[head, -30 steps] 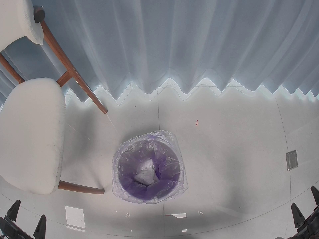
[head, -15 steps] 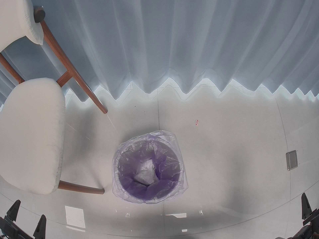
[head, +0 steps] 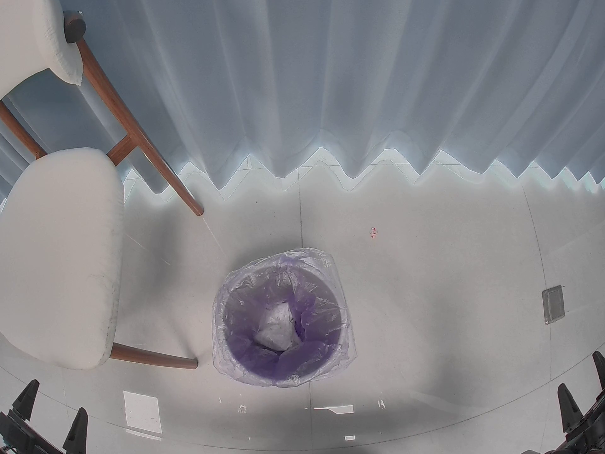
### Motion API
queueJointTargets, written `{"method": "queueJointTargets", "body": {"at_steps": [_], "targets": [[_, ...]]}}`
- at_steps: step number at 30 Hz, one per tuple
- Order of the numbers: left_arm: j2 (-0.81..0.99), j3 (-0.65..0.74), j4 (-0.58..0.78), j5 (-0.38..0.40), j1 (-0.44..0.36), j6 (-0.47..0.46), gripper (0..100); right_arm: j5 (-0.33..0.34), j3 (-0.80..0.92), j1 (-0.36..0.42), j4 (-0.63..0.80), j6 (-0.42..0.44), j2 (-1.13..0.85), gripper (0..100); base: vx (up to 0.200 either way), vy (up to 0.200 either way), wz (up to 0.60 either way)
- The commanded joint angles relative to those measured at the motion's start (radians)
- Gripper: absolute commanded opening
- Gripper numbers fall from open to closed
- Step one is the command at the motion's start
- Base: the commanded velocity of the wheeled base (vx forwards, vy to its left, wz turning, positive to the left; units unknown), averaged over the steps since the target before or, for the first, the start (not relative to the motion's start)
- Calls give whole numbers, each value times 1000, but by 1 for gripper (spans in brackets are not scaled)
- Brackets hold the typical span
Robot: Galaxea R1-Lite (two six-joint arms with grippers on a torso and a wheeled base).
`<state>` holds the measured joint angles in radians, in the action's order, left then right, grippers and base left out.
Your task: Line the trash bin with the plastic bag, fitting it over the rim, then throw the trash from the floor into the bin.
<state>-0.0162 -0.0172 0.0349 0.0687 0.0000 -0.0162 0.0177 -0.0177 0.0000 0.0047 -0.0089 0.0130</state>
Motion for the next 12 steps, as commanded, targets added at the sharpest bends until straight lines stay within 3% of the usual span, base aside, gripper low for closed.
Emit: {"method": "queueJointTargets", "body": {"at_steps": [1, 12], "targets": [[16, 17, 0, 0, 0, 1, 100, -39, 15, -2, 1, 43, -13, 100, 0, 0, 0], [16, 17, 5, 3, 0, -13, 100, -39, 18, -2, -8, 44, -13, 100, 0, 0, 0]]}}
